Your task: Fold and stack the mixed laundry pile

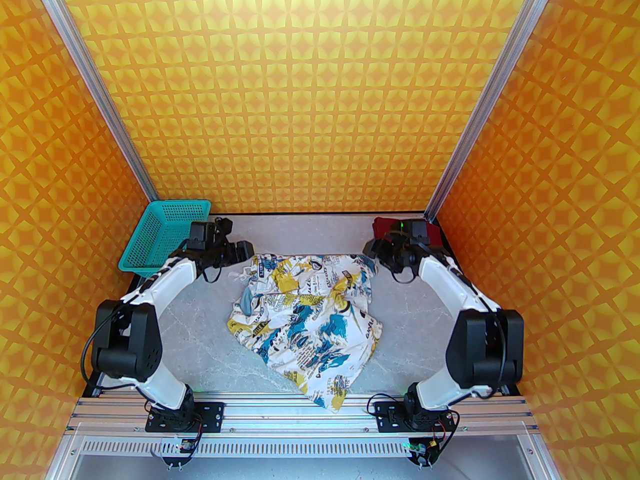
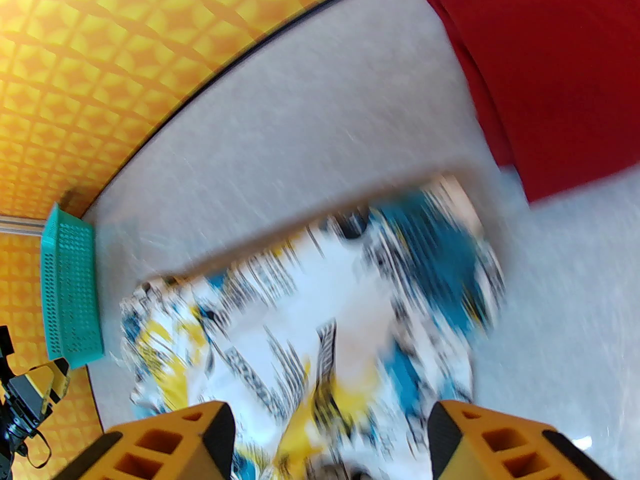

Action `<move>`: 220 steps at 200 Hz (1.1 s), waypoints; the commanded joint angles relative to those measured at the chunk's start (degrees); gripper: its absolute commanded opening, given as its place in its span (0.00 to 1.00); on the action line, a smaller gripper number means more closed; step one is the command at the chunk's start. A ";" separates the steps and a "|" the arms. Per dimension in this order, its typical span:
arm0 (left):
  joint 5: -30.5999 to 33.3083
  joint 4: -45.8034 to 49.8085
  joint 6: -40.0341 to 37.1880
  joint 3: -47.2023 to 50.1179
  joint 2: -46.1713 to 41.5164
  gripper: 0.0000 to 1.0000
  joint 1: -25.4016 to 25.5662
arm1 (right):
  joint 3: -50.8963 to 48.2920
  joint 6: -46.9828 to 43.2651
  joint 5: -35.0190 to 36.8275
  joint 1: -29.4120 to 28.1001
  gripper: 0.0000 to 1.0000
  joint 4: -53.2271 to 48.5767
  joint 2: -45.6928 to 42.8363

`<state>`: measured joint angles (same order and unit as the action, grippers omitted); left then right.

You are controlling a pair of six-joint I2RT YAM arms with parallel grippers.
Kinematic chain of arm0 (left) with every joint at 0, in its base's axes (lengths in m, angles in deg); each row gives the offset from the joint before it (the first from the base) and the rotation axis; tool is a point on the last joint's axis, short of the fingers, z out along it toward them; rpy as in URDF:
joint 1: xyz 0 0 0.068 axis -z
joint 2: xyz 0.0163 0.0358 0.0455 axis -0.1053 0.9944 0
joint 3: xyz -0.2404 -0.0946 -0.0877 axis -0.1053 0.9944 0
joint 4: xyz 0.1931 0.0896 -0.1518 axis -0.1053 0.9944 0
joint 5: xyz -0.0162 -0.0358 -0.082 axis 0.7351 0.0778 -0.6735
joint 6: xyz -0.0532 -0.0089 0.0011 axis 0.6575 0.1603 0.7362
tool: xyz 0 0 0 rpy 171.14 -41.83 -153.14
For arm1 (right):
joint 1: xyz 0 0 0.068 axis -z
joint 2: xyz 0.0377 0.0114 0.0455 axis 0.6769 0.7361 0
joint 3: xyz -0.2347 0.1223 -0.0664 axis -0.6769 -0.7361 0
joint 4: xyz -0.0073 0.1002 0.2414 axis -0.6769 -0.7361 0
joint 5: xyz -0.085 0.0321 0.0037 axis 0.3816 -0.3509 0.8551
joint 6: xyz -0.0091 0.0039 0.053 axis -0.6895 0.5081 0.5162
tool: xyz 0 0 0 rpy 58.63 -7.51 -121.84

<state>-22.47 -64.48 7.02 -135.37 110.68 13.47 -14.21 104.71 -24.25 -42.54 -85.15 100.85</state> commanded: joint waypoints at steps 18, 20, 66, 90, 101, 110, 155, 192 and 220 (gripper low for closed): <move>4.81 4.29 -2.24 9.70 -7.35 0.74 4.53 | -12.28 -0.32 1.39 -6.94 0.69 -5.02 -11.31; 4.90 4.39 -2.38 9.85 -7.20 0.74 4.71 | -12.88 -0.04 1.30 -7.51 0.69 -4.99 -11.66; 9.75 9.15 -6.23 7.39 1.57 0.73 11.19 | -22.83 9.14 0.20 -25.73 0.68 -0.43 -12.85; 10.59 9.72 -7.82 5.93 5.65 0.74 13.48 | -27.72 12.25 1.23 -28.63 0.67 3.66 -10.13; 10.64 9.55 -8.09 5.22 7.74 0.72 14.07 | -28.19 12.03 2.91 -28.70 0.65 3.68 -8.07; 10.64 9.16 -8.12 4.83 9.21 0.66 14.44 | -27.51 11.14 5.90 -28.62 0.64 2.61 -6.74; 8.41 4.89 -5.71 6.78 7.33 0.13 14.42 | -22.63 8.27 17.27 -25.08 0.48 -1.92 -2.27; 8.66 4.45 -3.93 9.22 -4.32 0.00 12.15 | -17.79 5.01 19.96 -22.00 0.34 -5.08 -3.02; 8.94 5.03 -3.06 10.65 -12.23 0.00 9.90 | -14.17 2.42 23.53 -19.66 0.34 -8.91 -4.72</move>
<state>-13.40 -58.74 2.54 -125.93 103.81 25.14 -31.83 110.35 -5.68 -63.90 -89.72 98.07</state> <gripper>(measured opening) 0.025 0.343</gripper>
